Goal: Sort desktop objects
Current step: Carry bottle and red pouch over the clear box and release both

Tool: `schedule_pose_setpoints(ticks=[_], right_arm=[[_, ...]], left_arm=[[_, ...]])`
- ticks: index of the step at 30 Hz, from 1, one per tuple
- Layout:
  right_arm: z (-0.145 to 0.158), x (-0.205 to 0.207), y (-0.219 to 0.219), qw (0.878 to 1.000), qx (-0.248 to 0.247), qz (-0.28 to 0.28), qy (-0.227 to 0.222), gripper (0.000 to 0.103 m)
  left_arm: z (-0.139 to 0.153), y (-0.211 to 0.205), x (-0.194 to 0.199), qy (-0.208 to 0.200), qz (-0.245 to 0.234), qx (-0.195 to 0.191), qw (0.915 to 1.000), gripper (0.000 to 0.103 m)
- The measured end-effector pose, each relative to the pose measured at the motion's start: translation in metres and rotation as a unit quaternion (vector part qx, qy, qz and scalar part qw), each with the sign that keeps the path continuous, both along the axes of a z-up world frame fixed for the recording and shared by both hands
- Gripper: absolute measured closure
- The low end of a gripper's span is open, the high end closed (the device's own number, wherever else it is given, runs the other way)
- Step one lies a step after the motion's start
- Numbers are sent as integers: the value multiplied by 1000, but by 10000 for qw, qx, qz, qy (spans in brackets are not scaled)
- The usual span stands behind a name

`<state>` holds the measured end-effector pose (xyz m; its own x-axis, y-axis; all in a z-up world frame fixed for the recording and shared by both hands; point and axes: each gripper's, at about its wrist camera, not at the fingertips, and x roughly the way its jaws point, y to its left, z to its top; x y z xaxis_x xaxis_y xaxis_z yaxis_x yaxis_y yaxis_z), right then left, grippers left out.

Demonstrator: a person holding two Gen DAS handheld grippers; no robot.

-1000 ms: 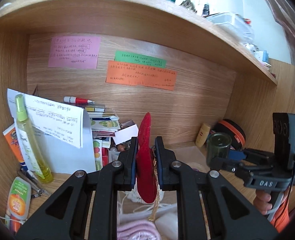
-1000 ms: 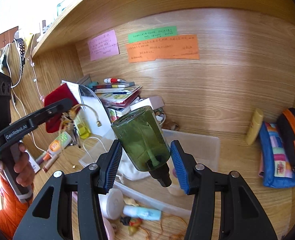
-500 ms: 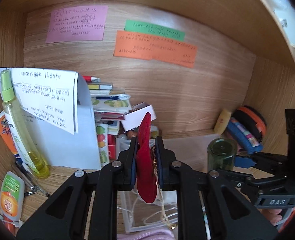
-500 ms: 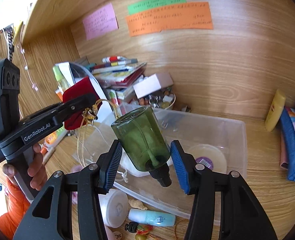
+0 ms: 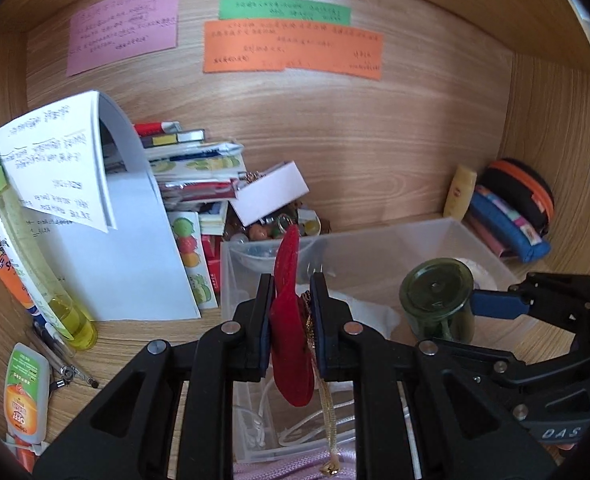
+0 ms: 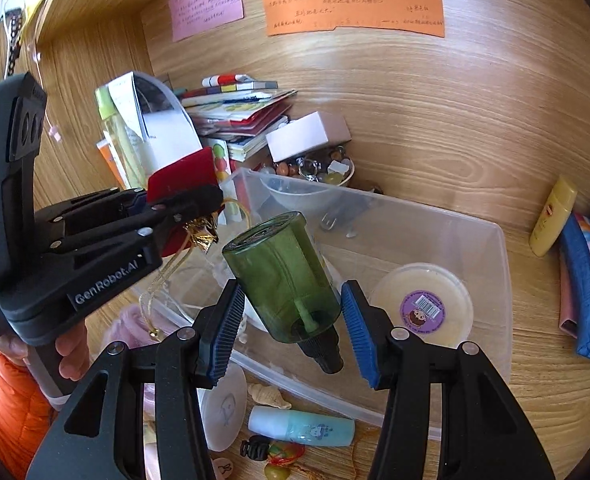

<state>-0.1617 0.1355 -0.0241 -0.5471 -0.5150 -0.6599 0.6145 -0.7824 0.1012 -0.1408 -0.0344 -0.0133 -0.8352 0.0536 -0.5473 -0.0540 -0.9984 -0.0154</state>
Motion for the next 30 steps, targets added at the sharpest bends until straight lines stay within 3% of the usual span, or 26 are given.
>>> schedule_pose_setpoints(ticks=[8, 12, 17, 21, 26, 28, 30], right_arm=[[-6, 5, -8, 9996, 259, 31, 111, 56], [-9, 6, -11, 9993, 354, 53, 108, 56], [-8, 10, -10, 9988, 416, 21, 243, 56], [-8, 12, -11, 9982, 477, 4, 365, 56], [-7, 15, -13, 9976, 508, 23, 460, 56], [-6, 16, -13, 9976, 503, 13, 483, 56], [-4, 18, -12, 9977, 467, 52, 497, 55]], left_arm=[[-6, -1, -2, -180, -9, 0, 9998, 87], [-8, -1, -3, -260, -16, 9, 9997, 77], [-8, 0, -1, -248, -22, -13, 9997, 75], [-6, -1, 1, -155, 14, 1, 9999, 58], [-1, -4, 5, 1, 89, 2, 10000, 54], [1, -5, 6, 53, 148, 13, 9999, 45], [3, -8, 8, 141, 222, 17, 9997, 43]])
